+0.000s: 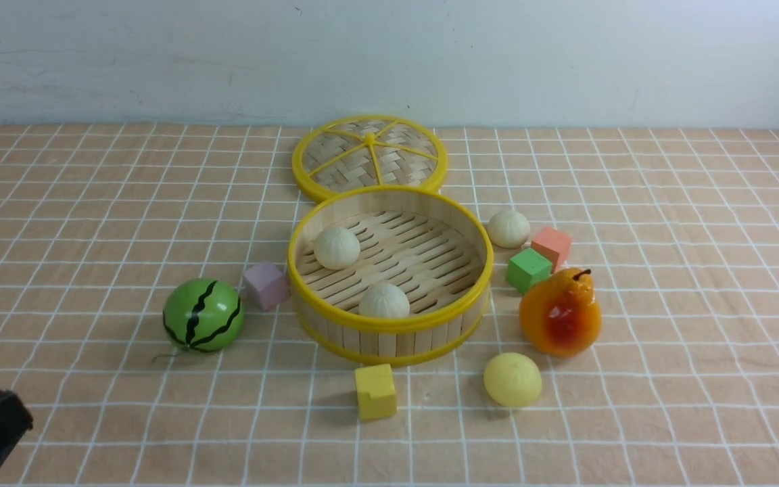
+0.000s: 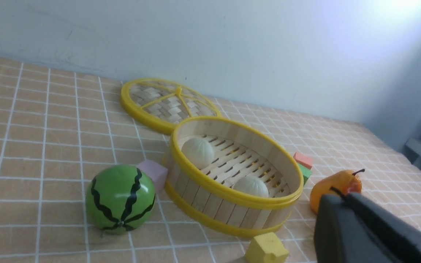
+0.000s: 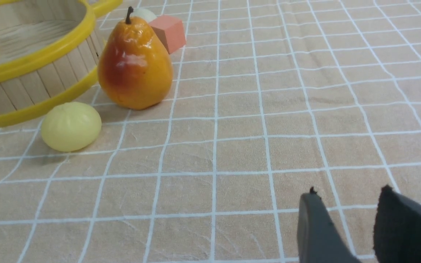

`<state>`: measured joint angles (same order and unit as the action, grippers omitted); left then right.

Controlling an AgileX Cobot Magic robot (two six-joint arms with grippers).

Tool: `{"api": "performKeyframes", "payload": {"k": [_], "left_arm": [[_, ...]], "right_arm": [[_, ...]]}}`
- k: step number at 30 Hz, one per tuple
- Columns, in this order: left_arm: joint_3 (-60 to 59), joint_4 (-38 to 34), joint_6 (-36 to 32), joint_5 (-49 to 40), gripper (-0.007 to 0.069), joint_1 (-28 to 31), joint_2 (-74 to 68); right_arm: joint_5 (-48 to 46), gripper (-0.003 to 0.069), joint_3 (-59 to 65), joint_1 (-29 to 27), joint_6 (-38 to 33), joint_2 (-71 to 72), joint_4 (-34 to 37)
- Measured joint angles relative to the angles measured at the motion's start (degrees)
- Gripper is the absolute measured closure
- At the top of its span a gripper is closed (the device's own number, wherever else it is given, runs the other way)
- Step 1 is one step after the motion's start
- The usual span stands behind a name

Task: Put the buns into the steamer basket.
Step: Use the right arm to grab a steamed stuffed bun

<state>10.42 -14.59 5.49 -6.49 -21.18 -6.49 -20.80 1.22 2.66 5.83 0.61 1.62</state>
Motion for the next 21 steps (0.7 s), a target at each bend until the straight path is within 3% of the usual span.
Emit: {"api": "performKeyframes", "payload": {"k": [4, 9, 13, 16, 21], "left_arm": [[-2.79, 0.76, 0.0, 0.72, 0.0638, 0.0, 6.29], [-7.16, 1.44, 0.0, 0.16, 0.0638, 0.0, 7.11], [-9.57, 1.38, 0.14, -0.72, 0.0638, 0.0, 7.11], [-11.42, 0.0, 1.15, -1.08, 0.0638, 0.0, 7.11], [-12.0, -1.13, 1.83, -1.36, 0.0638, 0.0, 7.11]], "right_arm": [[5.14, 0.0418, 0.39, -0.05, 0.22, 0.0, 6.97], [15.41, 0.0418, 0.39, -0.05, 0.88, 0.0, 21.81], [15.35, 0.0432, -0.38, -0.11, 1.29, 0.0, 28.75], [7.36, 0.0487, -6.23, -0.22, 0.44, -2.49, 30.7], [-17.43, 0.0626, -28.61, -0.22, -9.45, -24.1, 26.5]]}}
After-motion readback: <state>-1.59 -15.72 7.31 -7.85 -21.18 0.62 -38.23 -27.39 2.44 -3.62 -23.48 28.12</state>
